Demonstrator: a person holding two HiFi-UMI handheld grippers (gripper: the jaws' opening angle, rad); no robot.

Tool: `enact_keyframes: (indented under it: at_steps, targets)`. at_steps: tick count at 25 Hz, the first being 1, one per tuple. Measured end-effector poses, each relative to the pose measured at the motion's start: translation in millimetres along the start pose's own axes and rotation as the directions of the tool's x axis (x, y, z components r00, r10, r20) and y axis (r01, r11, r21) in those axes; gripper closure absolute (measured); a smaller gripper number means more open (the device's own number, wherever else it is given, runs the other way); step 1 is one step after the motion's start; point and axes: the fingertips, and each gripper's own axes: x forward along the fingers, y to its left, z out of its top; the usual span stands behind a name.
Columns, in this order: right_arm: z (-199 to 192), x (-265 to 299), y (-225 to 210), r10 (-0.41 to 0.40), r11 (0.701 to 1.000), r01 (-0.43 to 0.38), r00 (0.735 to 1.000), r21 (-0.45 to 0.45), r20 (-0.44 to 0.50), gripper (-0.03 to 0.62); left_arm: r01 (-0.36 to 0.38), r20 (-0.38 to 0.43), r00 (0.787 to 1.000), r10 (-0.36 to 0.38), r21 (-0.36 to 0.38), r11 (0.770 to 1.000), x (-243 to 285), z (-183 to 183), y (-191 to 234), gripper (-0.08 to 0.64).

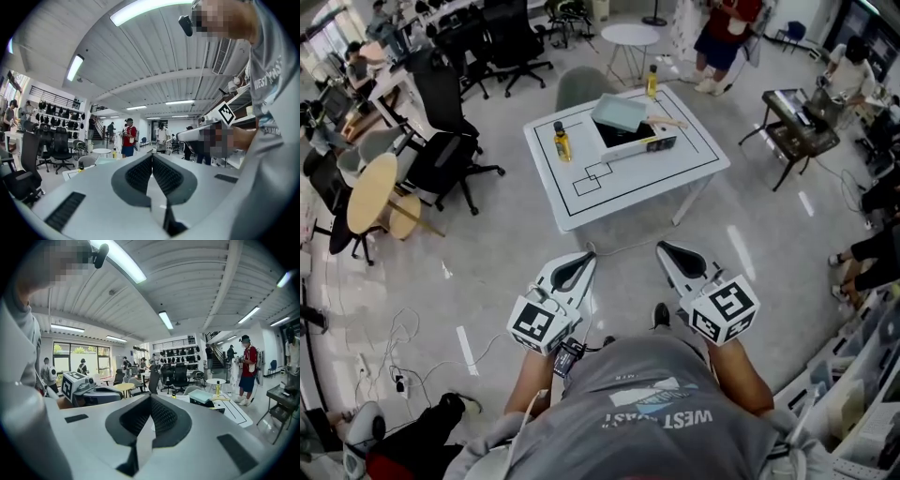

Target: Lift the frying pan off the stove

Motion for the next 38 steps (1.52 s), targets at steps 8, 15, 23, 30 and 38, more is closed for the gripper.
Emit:
enact_keyframes:
  at_steps: [8,15,23,30,38]
  targets:
    - [11,20,-22,0.103,0.995,-0.103,0.995,-0.016,-0.001,0.581,-0.110,-0.019,0.994,0.110,0.001,0.994,13,5,11,0.560]
    - [12,32,-43,0.166,0.986,-0.166,0.986,-0.016,-0.003,0.581,-0.151,-0.031,0.988,0.152,0.006,0.988,31,1,13,0.560]
    - [15,49,-68,0.233,0.972,-0.233,0.972,-0.013,-0.009,0.581,-0.212,-0.056,0.976,0.212,0.000,0.977,54,2,21,0.560]
    - [17,56,-90,0.283,0.959,-0.283,0.959,-0.012,-0.012,0.581,-0.261,-0.063,0.963,0.261,0.005,0.965,73,4,23,0.560]
    - [18,56,-126,0.338,0.941,-0.338,0.941,-0.006,-0.011,0.581,-0.311,-0.074,0.947,0.311,0.009,0.950,106,4,18,0.560]
